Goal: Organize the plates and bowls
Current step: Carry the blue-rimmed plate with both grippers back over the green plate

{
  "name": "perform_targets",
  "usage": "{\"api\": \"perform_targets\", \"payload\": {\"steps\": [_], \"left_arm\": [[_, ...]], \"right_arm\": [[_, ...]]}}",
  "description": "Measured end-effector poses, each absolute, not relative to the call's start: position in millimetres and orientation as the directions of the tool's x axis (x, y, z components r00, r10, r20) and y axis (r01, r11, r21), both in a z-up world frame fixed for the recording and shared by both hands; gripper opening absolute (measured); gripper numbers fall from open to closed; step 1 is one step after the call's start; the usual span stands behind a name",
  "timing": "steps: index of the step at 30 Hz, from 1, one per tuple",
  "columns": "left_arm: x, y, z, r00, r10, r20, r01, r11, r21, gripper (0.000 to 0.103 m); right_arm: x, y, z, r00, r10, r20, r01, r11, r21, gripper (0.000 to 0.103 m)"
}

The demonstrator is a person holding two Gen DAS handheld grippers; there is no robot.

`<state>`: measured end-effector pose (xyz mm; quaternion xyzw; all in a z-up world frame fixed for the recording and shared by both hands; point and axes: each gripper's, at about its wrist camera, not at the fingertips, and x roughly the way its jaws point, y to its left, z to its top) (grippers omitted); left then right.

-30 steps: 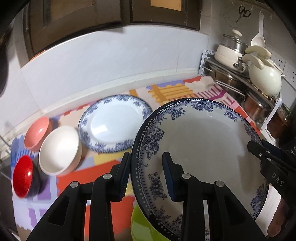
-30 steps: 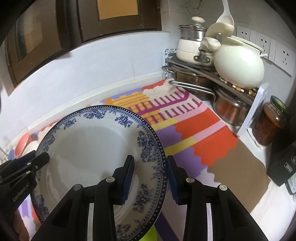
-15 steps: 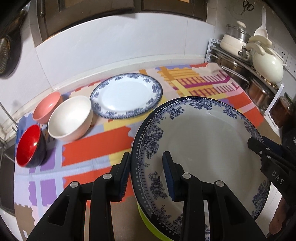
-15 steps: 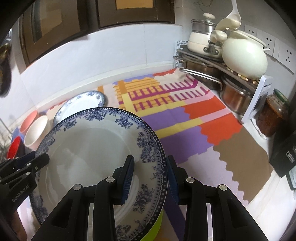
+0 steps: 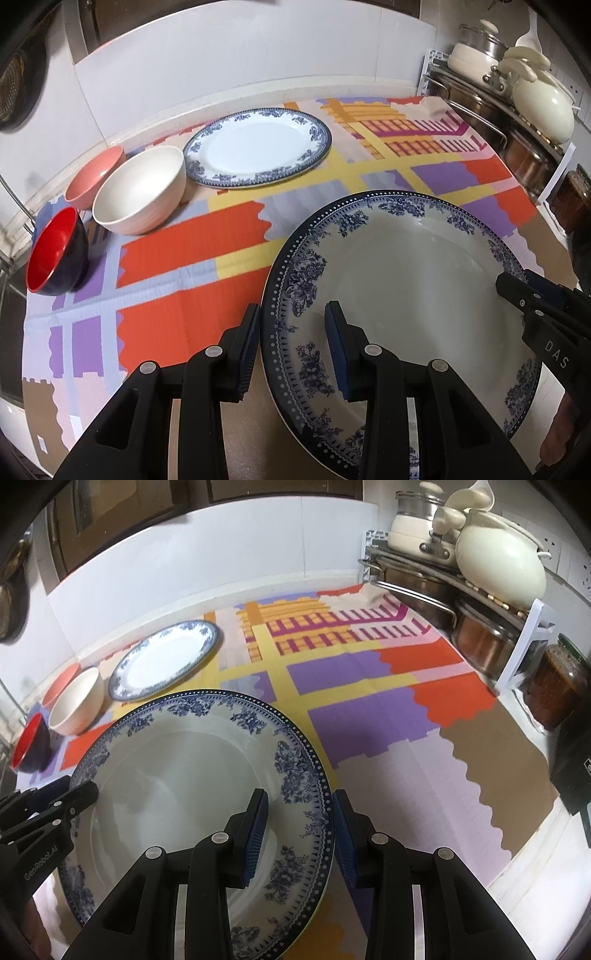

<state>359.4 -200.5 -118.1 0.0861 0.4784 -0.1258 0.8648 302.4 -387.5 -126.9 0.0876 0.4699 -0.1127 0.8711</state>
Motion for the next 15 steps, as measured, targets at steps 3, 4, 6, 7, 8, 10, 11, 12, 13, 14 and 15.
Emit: {"api": "perform_targets", "payload": {"steps": [3, 4, 6, 7, 8, 10, 11, 12, 13, 14, 15], "left_arm": [[359, -202, -124, 0.506, -0.126, -0.853, 0.303, 0.952, 0.039, 0.036], [359, -202, -126, 0.503, -0.124, -0.855, 0.303, 0.952, 0.040, 0.036], [358, -203, -130, 0.493, -0.120, -0.862, 0.304, 0.952, 0.042, 0.036], [358, -203, -131, 0.489, -0.118, -0.864, 0.304, 0.952, 0.042, 0.036], [358, -203, -133, 0.487, -0.116, -0.865, 0.305, 0.951, 0.044, 0.036], [358, -204, -135, 0.483, -0.112, -0.868, 0.307, 0.951, 0.048, 0.036], [358, -204, -136, 0.481, -0.111, -0.870, 0.307, 0.951, 0.048, 0.036], [358, -205, -138, 0.479, -0.111, -0.871, 0.308, 0.950, 0.048, 0.036], [359, -205, -139, 0.476, -0.111, -0.873, 0.306, 0.951, 0.047, 0.036], [359, -205, -140, 0.473, -0.111, -0.874, 0.305, 0.951, 0.044, 0.036], [360, -205, -141, 0.470, -0.110, -0.876, 0.305, 0.951, 0.044, 0.036]], "right_arm": [[302, -389, -133, 0.521, -0.106, -0.847, 0.276, 0.960, 0.049, 0.037], [302, -390, -135, 0.518, -0.103, -0.849, 0.277, 0.960, 0.052, 0.037], [302, -390, -138, 0.512, -0.097, -0.854, 0.276, 0.960, 0.056, 0.037], [302, -390, -140, 0.509, -0.097, -0.855, 0.275, 0.960, 0.054, 0.037], [301, -390, -142, 0.505, -0.096, -0.858, 0.274, 0.960, 0.054, 0.037], [301, -391, -146, 0.499, -0.091, -0.862, 0.273, 0.960, 0.057, 0.037], [301, -391, -147, 0.497, -0.089, -0.863, 0.273, 0.960, 0.058, 0.037], [300, -392, -148, 0.494, -0.086, -0.865, 0.274, 0.960, 0.060, 0.037], [301, -392, -149, 0.493, -0.086, -0.866, 0.273, 0.960, 0.060, 0.037], [301, -392, -149, 0.492, -0.087, -0.866, 0.272, 0.961, 0.058, 0.037], [301, -392, -150, 0.492, -0.089, -0.866, 0.271, 0.961, 0.056, 0.037]]}}
